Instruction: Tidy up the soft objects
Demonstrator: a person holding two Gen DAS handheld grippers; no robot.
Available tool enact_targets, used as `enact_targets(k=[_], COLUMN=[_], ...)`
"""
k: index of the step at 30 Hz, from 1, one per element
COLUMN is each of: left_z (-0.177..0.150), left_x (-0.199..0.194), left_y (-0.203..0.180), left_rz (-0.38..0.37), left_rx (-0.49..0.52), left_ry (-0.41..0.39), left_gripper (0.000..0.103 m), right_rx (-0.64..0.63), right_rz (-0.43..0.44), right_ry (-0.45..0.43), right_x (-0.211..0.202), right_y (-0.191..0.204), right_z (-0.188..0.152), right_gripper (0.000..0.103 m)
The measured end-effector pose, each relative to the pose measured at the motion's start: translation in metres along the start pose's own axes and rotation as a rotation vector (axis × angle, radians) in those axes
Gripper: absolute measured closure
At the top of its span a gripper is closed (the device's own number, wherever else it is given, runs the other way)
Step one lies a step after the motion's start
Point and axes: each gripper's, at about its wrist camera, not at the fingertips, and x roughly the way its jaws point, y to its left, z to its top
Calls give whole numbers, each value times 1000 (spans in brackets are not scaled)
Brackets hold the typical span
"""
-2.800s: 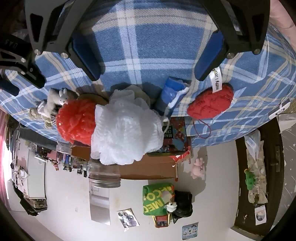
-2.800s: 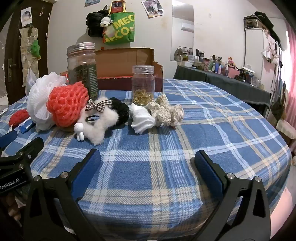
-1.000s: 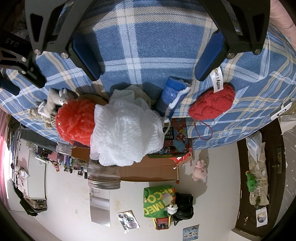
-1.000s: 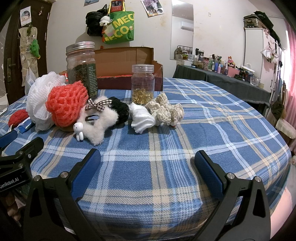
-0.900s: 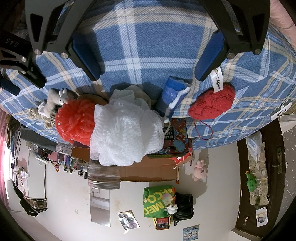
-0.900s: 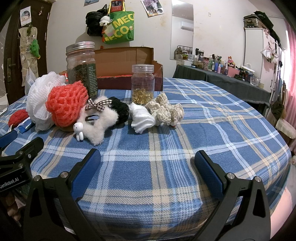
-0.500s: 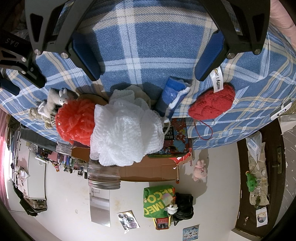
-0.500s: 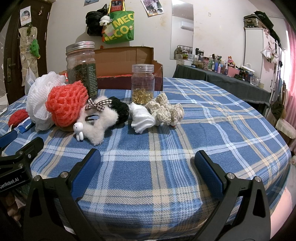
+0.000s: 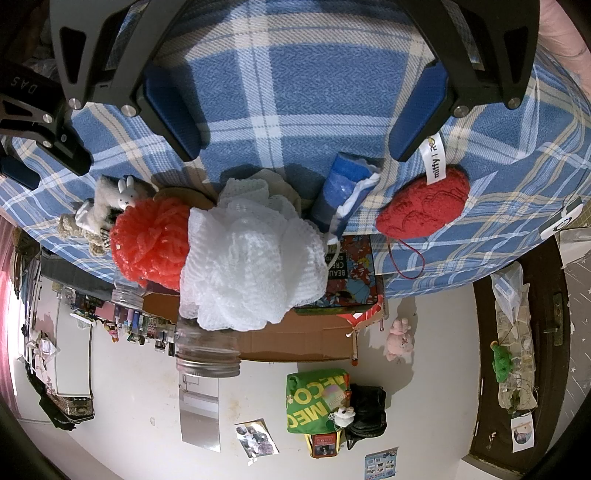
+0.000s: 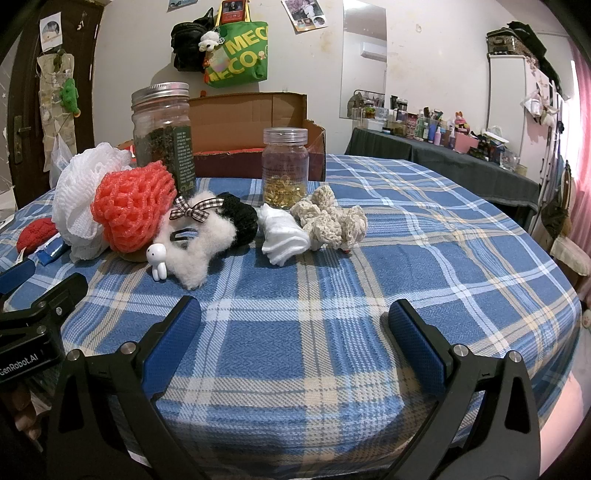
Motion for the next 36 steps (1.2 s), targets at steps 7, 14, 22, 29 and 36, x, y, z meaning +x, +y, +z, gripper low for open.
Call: enact_targets(k=[7, 14, 22, 29, 36], left_z=[0, 9, 34, 62, 78], left_x=[0, 2, -9, -5, 12], left_y=[0, 0, 3, 9, 14], left_rz=[-1, -43, -118, -167, -203], left_rx=[3, 32, 31, 26, 16], left_ry=[1, 6, -37, -32, 11], left_gripper=[0, 0, 0, 0, 0], right_rx=[1, 19, -11, 14, 41], right_rz=[5, 37, 55, 59, 59], right_ry=[7, 8, -55, -39, 44], right_x=[0, -2, -10, 3, 31], right_y=[0, -7, -9, -27, -48], right_z=[1, 17, 42, 68, 80], right_gripper=[0, 0, 0, 0, 0])
